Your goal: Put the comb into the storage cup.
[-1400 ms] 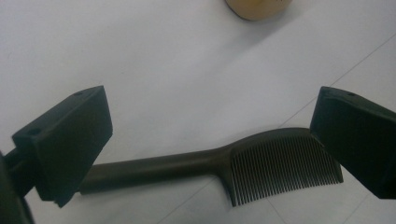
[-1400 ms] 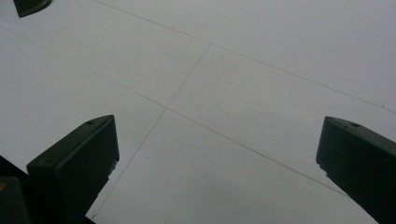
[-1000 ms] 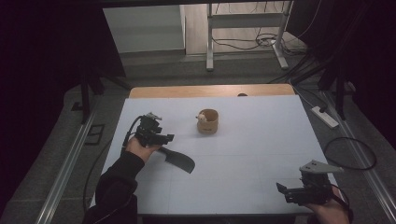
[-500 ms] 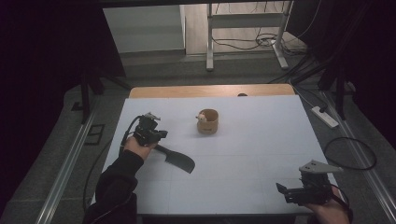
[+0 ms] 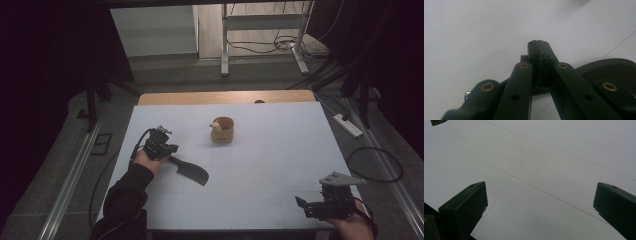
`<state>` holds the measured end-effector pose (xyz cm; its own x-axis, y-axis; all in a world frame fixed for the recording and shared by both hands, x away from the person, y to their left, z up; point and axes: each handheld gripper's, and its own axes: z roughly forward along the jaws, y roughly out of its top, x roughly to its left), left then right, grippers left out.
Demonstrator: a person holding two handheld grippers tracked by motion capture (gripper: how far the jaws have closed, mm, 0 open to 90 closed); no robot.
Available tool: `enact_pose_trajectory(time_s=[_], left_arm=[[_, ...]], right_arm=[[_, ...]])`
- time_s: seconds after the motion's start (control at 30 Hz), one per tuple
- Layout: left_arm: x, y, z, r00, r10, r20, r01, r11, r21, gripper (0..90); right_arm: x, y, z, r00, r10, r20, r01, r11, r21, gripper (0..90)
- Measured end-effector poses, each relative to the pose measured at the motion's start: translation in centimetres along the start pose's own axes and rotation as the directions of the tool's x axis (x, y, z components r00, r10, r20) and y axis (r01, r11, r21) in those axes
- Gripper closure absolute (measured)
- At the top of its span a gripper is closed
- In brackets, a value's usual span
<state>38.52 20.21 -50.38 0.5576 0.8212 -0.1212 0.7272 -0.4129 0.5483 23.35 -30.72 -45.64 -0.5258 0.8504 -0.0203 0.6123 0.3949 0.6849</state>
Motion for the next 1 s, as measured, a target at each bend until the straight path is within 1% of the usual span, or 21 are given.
enact_pose_trajectory(time_s=[0.23, 0.33, 0.5, 0.6, 0.67, 0.73, 0.8, 0.9, 1.0], left_arm=[[0.5, -0.1, 0.7, 0.9996, -0.012, -0.024, 0.012, 0.9994, 0.032, 88.7], [1.1, -0.5, 0.8, 0.9989, -0.029, -0.036, 0.031, 0.9986, 0.043, 88.7], [2.4, -1.3, 0.4, 0.9964, -0.063, -0.057, 0.065, 0.9969, 0.044, 88.7], [2.7, -1.8, 0.0, 0.9957, -0.075, -0.054, 0.078, 0.9959, 0.045, 88.7], [2.9, -2.1, -0.2, 0.9954, -0.086, -0.042, 0.088, 0.9951, 0.046, 88.7], [2.9, -2.4, -0.3, 0.9953, -0.09, -0.036, 0.091, 0.9946, 0.049, 88.7], [3.0, -2.6, -0.5, 0.9954, -0.093, -0.022, 0.094, 0.9941, 0.053, 88.7], [2.9, -3.0, -0.7, 0.9954, -0.095, -0.009, 0.096, 0.9936, 0.06, 88.7], [2.8, -3.4, -0.9, 0.9962, -0.086, -0.007, 0.087, 0.9935, 0.074, 88.7]], right_arm=[[0.0, 0.0, 0.0, 1.0, -0.003, 0.0, 0.003, 1.0, 0.004, 0.0], [0.0, 0.0, 0.0, 1.0, -0.004, 0.001, 0.004, 1.0, 0.004, 0.0], [0.0, 0.0, 0.0, 1.0, -0.004, 0.002, 0.004, 1.0, 0.004, 0.0], [0.1, 0.0, 0.0, 1.0, -0.005, 0.003, 0.005, 1.0, 0.004, 0.0], [0.1, 0.0, 0.0, 1.0, -0.005, 0.004, 0.005, 1.0, 0.005, 0.0], [0.1, 0.0, 0.0, 1.0, -0.005, 0.004, 0.005, 1.0, 0.005, 0.0], [0.1, 0.0, 0.0, 1.0, -0.006, 0.004, 0.006, 1.0, 0.005, 0.0], [0.1, 0.0, 0.0, 1.0, -0.005, 0.004, 0.005, 1.0, 0.005, 0.0], [0.1, 0.0, 0.0, 1.0, -0.006, 0.005, 0.006, 1.0, 0.004, 0.0]])
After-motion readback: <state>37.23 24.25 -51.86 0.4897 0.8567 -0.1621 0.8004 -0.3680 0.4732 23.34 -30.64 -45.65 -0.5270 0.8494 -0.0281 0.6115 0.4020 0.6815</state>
